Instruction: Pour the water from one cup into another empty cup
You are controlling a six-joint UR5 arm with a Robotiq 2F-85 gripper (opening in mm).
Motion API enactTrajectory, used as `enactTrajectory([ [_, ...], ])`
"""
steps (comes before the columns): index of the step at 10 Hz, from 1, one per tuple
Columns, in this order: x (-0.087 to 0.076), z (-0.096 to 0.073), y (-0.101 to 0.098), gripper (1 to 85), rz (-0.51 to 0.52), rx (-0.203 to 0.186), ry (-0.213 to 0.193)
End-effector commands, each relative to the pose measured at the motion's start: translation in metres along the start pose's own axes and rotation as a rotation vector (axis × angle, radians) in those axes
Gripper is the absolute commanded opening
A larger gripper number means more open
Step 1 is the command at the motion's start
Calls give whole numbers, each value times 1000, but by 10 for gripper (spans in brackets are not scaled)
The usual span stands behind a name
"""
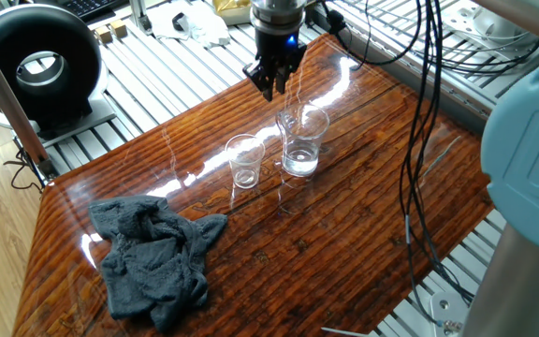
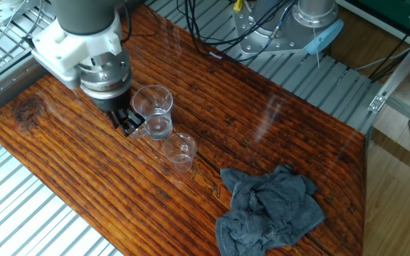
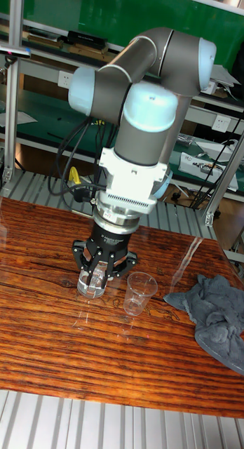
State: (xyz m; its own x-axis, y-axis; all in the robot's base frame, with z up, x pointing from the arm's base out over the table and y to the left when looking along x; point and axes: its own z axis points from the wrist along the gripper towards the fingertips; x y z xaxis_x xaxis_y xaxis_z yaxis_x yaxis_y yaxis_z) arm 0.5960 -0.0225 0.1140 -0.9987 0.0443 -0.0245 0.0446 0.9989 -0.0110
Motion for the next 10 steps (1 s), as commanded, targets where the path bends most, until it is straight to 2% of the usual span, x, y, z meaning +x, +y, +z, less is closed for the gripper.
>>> enactTrajectory([
  [1,9,10,8,363,38,-31,35],
  [4,12,19,-1,383,33,-6,47],
  [5,15,20,-8,380,30,17,58],
  [7,25,20,-10,373,29,19,95],
  [10,27,22,-6,367,21,-11,100],
])
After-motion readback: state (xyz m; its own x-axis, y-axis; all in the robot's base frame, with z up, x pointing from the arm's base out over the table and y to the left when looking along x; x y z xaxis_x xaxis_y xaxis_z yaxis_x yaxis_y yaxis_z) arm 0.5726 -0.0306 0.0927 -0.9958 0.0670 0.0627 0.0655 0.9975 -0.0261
